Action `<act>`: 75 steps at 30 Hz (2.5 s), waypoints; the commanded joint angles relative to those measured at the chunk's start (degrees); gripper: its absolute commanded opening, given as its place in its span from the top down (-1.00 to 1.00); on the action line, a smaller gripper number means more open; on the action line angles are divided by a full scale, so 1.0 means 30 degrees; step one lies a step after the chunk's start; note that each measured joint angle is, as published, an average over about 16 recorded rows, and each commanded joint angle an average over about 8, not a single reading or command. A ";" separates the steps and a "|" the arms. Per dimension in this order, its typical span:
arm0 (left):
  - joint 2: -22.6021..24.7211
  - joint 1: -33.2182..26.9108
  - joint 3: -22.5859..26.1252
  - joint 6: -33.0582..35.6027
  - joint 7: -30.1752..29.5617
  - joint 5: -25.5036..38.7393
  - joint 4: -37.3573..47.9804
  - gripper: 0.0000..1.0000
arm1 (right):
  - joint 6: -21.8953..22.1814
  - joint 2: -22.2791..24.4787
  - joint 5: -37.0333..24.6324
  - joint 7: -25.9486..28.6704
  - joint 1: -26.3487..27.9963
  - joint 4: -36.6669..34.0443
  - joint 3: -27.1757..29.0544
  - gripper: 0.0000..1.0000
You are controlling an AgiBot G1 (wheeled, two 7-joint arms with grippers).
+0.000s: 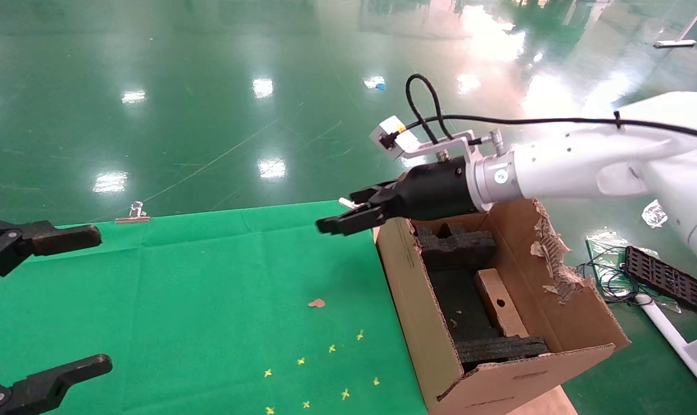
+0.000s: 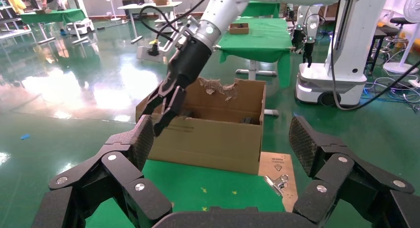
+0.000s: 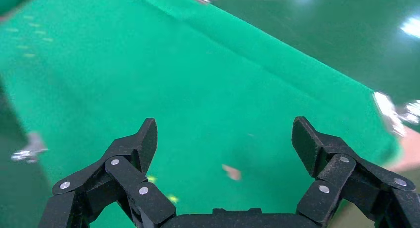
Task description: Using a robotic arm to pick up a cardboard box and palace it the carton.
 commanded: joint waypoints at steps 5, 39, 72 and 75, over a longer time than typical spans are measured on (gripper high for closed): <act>-0.0002 -0.0002 0.0006 -0.0002 0.0003 -0.0004 0.0000 -1.00 | -0.0792 0.0734 0.1050 -0.1159 -0.1985 0.2123 0.2526 -1.00; -0.0016 -0.0006 0.0036 -0.0019 0.0020 -0.0028 0.0004 -1.00 | -0.4895 0.4535 0.6511 -0.7099 -1.2278 1.3108 1.5599 -1.00; -0.0018 -0.0005 0.0036 -0.0022 0.0020 -0.0032 0.0007 -1.00 | -0.4768 0.4427 0.6326 -0.6964 -1.1954 1.2775 1.5201 -1.00; -0.0018 -0.0005 0.0036 -0.0022 0.0020 -0.0032 0.0007 -1.00 | -0.4765 0.4423 0.6321 -0.6960 -1.1941 1.2761 1.5183 -1.00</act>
